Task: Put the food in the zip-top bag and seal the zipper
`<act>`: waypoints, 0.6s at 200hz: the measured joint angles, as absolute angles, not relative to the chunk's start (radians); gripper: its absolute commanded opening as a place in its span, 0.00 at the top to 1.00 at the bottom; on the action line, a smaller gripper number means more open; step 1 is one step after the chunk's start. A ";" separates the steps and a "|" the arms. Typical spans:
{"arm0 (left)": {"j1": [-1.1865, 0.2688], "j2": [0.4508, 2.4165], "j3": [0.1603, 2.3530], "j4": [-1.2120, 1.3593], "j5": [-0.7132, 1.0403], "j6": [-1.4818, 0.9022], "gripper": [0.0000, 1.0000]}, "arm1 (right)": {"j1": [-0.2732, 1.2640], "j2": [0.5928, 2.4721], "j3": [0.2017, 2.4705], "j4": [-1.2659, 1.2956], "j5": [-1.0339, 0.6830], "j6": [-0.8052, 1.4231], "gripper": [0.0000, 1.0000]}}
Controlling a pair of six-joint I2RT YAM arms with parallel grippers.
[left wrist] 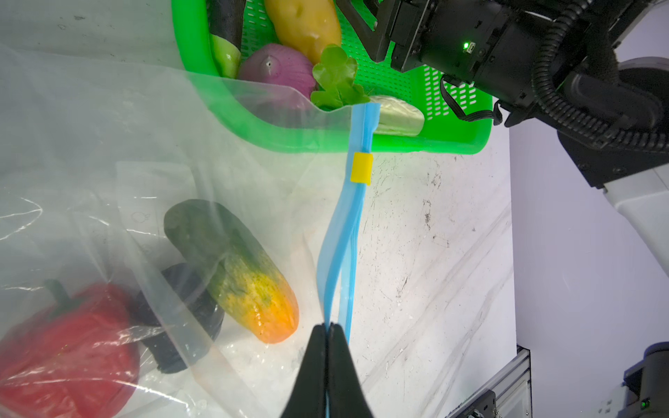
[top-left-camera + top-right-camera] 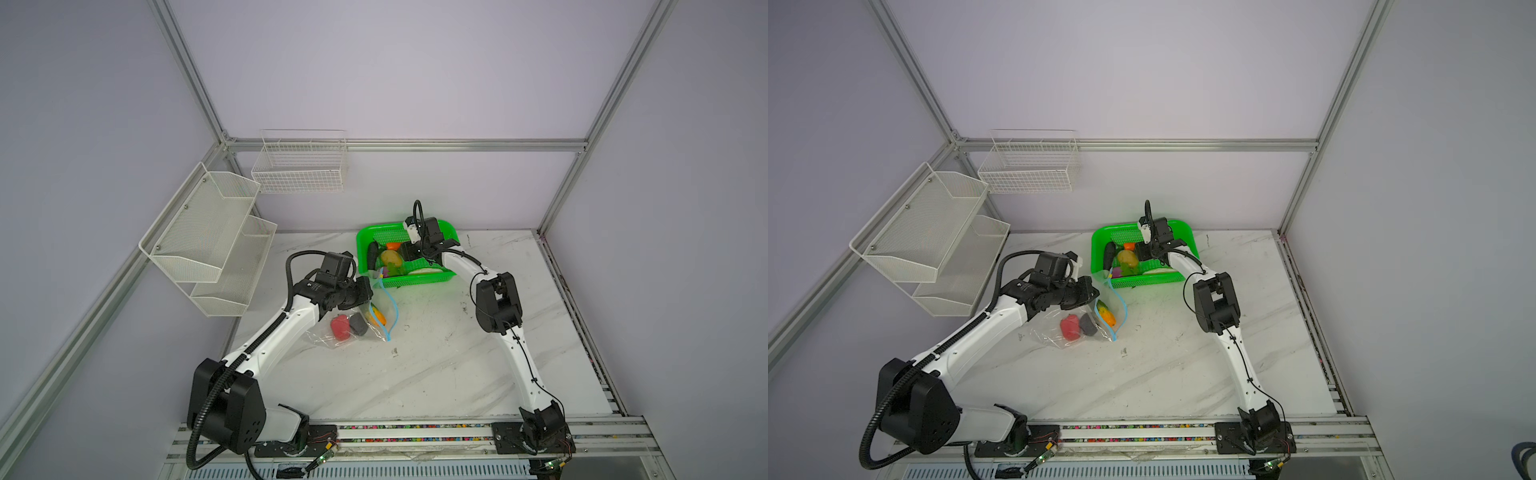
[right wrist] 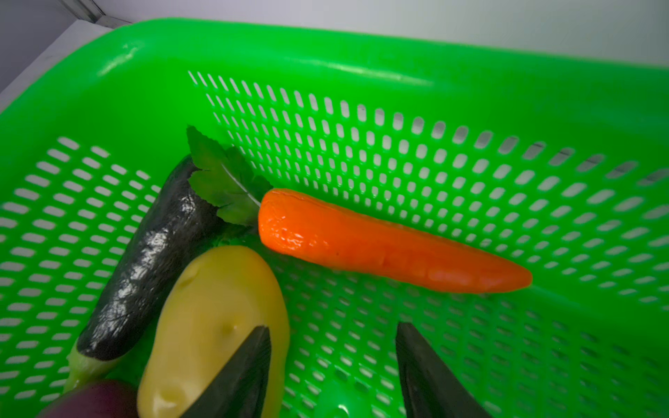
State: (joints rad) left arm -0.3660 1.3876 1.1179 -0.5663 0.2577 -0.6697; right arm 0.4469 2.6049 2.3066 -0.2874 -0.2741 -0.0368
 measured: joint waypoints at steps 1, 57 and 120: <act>-0.366 1.388 1.118 -0.566 0.258 -0.670 1.00 | 0.447 2.606 2.309 -0.287 -0.275 -0.036 0.40; -0.360 1.390 1.118 -0.584 0.257 -0.669 1.00 | 0.447 2.711 2.476 -0.275 -0.304 0.017 0.33; -0.360 1.390 1.118 -0.594 0.259 -0.669 1.00 | 0.430 2.790 2.557 -0.232 -0.331 0.085 0.29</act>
State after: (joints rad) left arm -0.3603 1.3903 1.1183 -0.5938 0.2588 -0.6693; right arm 0.4305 2.7903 2.5568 -0.2317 -0.3305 0.0849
